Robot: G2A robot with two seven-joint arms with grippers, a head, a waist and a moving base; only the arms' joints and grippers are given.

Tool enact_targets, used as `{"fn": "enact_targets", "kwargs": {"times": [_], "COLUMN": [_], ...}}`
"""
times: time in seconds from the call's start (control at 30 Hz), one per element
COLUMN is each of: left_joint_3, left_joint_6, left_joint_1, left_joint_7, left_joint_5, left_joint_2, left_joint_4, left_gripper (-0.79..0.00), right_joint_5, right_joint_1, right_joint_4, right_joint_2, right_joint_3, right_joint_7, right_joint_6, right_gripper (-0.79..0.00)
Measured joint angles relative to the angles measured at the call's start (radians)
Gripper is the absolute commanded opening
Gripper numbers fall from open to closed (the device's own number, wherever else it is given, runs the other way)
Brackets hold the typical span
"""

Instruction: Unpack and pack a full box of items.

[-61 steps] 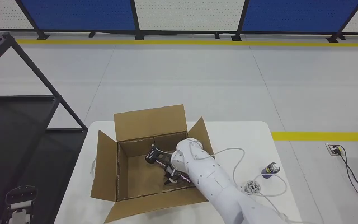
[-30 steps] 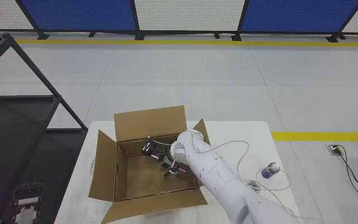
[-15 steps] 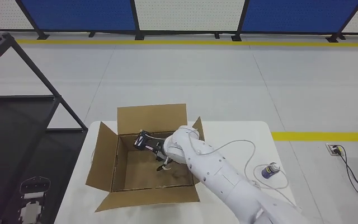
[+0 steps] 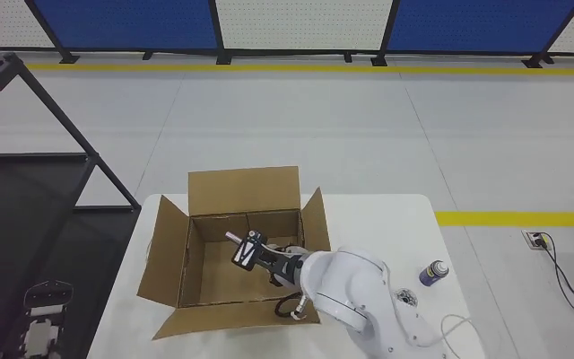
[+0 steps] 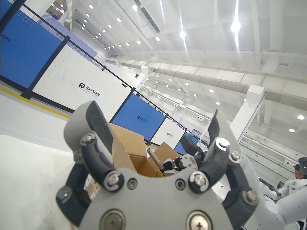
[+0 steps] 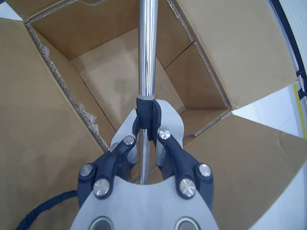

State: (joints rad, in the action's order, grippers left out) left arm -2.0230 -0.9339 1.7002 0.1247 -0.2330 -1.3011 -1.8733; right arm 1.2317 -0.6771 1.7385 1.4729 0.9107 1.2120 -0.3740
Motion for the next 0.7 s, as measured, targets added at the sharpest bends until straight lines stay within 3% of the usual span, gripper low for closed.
{"fn": "enact_targets", "kwargs": {"times": [0.6, 0.7], "left_joint_3": [0.001, 0.004], "left_joint_6": [-0.027, -0.031], "left_joint_1": [0.024, 0.027], "left_joint_7": [-0.016, -0.020], "left_joint_5": [0.040, 0.042], "left_joint_2": [-0.005, -0.006], "left_joint_4": [0.018, 0.019], "left_gripper": [0.000, 0.000], "right_joint_5": [-0.004, 0.015], "right_joint_1": [0.001, -0.013], "right_joint_4": [-0.005, 0.023], "right_joint_2": [0.000, -0.001], "right_joint_3": [-0.001, -0.004], "right_joint_7": [0.000, -0.048], "right_joint_6": [-0.002, -0.006], "right_gripper": [-0.785, -0.785]}}
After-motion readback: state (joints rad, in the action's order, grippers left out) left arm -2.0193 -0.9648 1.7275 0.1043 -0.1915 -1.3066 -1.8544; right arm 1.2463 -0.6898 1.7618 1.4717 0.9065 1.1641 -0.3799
